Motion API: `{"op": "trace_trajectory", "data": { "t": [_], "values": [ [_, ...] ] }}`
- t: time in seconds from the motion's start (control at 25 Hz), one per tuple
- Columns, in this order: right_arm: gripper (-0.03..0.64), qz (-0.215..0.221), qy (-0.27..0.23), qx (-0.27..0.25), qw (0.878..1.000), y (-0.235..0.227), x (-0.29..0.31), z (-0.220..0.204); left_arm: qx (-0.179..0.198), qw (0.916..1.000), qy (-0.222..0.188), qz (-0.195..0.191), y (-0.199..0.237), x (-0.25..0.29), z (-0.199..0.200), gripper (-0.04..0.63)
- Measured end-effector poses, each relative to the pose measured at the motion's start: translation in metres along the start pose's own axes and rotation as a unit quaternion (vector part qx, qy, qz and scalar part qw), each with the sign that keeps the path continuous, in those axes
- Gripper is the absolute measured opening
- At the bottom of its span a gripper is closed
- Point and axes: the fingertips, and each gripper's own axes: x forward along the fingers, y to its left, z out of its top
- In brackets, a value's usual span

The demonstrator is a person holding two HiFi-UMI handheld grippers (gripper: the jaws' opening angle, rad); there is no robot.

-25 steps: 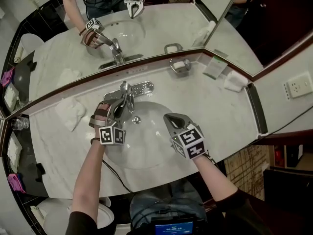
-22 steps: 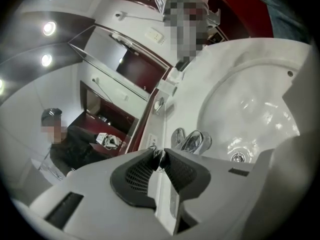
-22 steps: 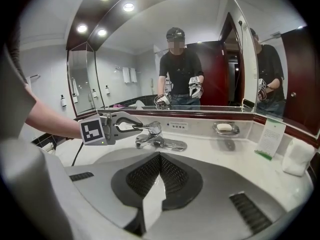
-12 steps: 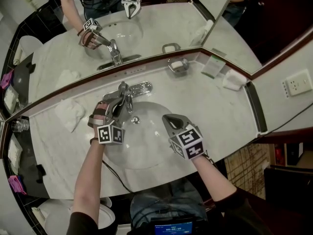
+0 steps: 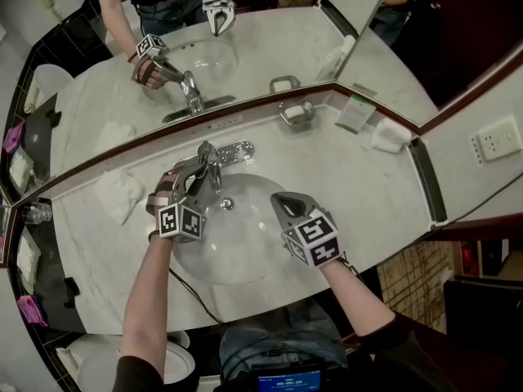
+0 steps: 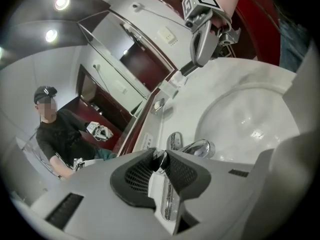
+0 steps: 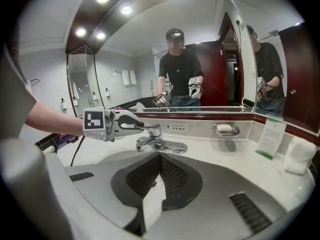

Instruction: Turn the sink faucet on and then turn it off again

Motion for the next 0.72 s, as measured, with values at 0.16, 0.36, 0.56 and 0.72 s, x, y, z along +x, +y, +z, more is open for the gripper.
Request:
{"op": "trace_trajectory", "data": {
  "t": [0.16, 0.36, 0.56, 0.72],
  "values": [
    [0.021, 0.001, -0.002, 0.001, 1.000, -0.005, -0.001, 0.002, -0.017, 0.9997, -0.004, -0.016, 0.014, 0.006, 0.007, 0.067],
    [0.021, 0.001, -0.004, 0.004, 1.000, -0.009, 0.000, 0.006, -0.028, 0.9986, -0.005, -0.044, 0.018, 0.007, 0.008, 0.067],
    [0.021, 0.002, -0.006, 0.008, 1.000, -0.011, 0.002, 0.009, -0.047, 0.9974, -0.008, -0.054, 0.024, 0.011, 0.012, 0.067],
    [0.021, 0.004, -0.006, 0.008, 1.000, -0.010, 0.004, 0.010, -0.058, 0.9961, -0.012, -0.065, 0.023, 0.018, 0.002, 0.067]
  ]
}}
